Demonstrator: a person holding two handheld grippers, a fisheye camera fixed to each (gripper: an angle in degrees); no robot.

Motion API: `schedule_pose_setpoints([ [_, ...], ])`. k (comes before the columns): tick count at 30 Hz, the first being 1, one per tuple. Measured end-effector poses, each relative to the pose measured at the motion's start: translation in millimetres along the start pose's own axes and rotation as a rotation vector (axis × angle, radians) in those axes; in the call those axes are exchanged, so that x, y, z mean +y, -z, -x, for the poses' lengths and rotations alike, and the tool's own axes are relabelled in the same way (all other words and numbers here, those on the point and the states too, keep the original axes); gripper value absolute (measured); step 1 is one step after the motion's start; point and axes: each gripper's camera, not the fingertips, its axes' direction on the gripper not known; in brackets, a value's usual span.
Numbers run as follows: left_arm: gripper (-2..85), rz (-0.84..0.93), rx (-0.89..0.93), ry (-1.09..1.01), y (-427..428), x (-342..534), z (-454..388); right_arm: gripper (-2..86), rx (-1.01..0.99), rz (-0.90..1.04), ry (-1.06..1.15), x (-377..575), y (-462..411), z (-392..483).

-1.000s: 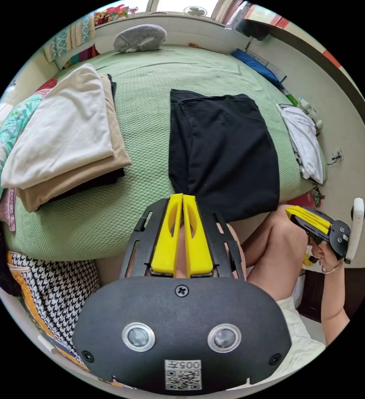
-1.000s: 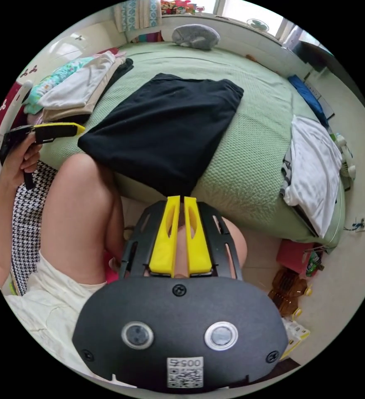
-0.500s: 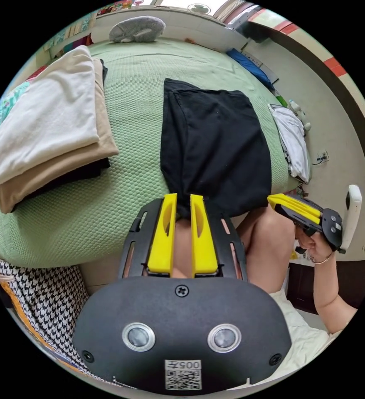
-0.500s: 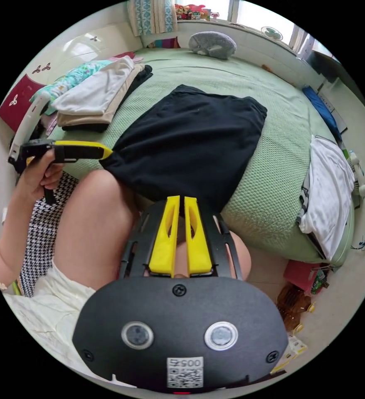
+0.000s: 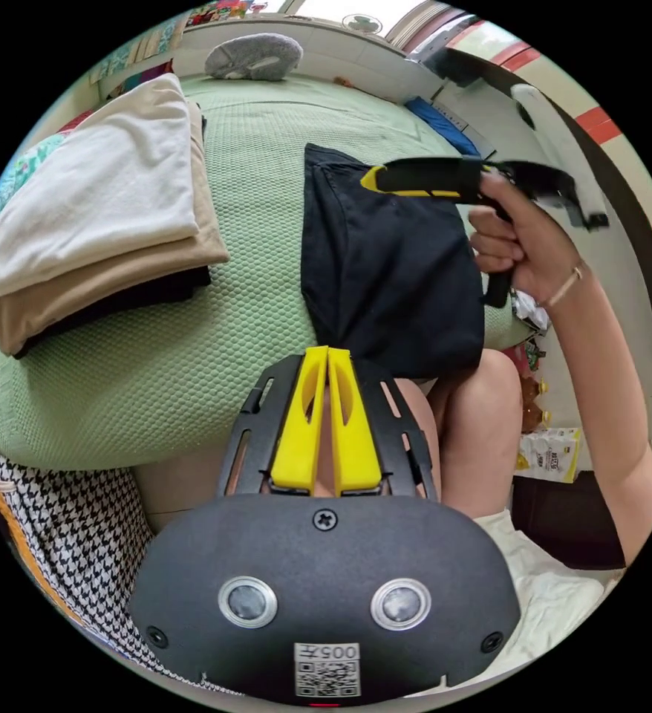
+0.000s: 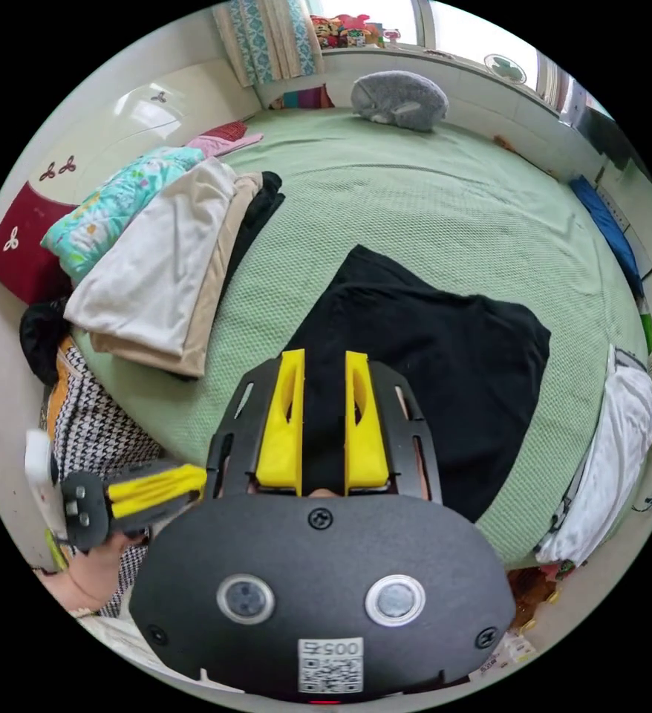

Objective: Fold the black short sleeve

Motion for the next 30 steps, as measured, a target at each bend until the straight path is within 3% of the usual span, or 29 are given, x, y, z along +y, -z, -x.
schedule_pose_setpoints([
  [8, 5.1, -0.015, 0.074, -0.053, 0, 0, 7, 3.7, 0.09, 0.176, -0.03, -75, -62, 7],
  [14, 1.0, -0.001, 0.081, -0.047, -10, -6, 5, -1.2, 0.039, 0.098, -0.034, -78, -27, -5],
  [21, 0.2, -0.075, 0.046, -0.016, 4, -7, -1, -1.0, -0.013, 0.045, -0.096, -107, -5, -15],
  [30, 7.0, -0.044, 0.133, 0.013, 0, -12, -8, 4.9, 0.07, 0.159, -0.099, -126, -44, -2],
])
